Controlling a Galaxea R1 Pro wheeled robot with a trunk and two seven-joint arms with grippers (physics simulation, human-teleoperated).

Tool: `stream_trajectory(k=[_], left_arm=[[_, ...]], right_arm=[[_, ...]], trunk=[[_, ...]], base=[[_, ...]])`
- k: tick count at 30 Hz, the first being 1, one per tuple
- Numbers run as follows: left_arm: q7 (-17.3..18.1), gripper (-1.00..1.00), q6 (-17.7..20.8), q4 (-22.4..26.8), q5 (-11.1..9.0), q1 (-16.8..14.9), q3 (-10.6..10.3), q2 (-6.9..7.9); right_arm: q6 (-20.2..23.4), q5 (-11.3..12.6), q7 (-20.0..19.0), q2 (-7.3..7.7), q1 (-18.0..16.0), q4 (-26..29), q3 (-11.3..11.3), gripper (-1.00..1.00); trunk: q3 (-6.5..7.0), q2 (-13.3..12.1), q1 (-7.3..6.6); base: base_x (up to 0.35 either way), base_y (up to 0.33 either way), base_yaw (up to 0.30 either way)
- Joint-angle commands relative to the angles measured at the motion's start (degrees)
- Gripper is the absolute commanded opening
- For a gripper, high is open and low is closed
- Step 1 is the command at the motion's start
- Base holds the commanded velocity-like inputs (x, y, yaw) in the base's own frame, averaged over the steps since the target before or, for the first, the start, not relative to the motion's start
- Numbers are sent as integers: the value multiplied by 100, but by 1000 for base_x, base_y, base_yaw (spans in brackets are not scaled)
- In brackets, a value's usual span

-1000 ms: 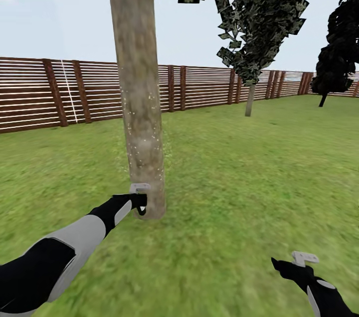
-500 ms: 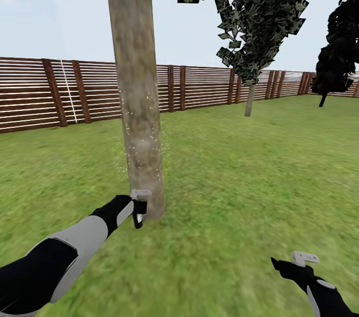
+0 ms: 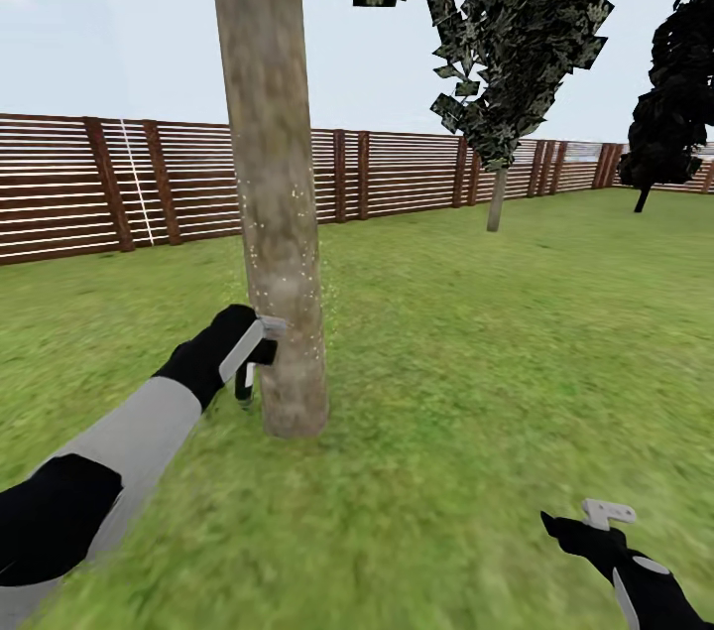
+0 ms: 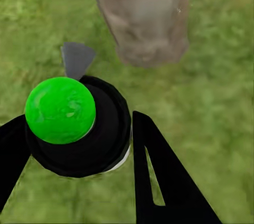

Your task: In the garden, pick up the pesticide atomizer on the floor and spray pesticide onto both trees until each tree trunk is fully covered.

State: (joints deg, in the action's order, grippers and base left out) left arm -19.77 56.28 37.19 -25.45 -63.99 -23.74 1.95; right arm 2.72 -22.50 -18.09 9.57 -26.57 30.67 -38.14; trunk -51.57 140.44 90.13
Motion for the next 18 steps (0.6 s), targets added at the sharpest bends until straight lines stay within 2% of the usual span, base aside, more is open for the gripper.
stream_trajectory(k=[1,4,7,9,12,14,18], left_arm=[[-3,-100,14,-1,-30,-132,1,26],[-4,-100,51,-13,88,-645,1,46],[-2,-100,58,-22,106,-927,7,36],[-3,-100,64,-30,103,-1237,9,23],[-3,-100,85,-53,98,-1607,9,-54],[-1,-100,93,-218,94,-1970,9,-128],[-2,-100,94,-419,86,-2322,14,-180]], right_arm=[[0,0,-1,0,-3,0,0,100],[0,0,-1,1,-2,0,0,100],[0,0,-1,8,-1,0,0,100],[0,0,-1,9,-2,0,0,100],[0,0,-1,9,0,0,-2,100],[0,0,-1,9,0,0,-2,100],[0,0,-1,9,-2,0,-7,100]], trunk=[[-1,-1,1],[-1,-1,1],[-1,-1,1],[-1,-1,1],[-1,-1,1],[-1,-1,1],[-1,-1,1]], base=[[0,0,0],[0,0,0],[0,0,0],[0,0,0],[0,0,0],[0,0,0],[0,0,0]])
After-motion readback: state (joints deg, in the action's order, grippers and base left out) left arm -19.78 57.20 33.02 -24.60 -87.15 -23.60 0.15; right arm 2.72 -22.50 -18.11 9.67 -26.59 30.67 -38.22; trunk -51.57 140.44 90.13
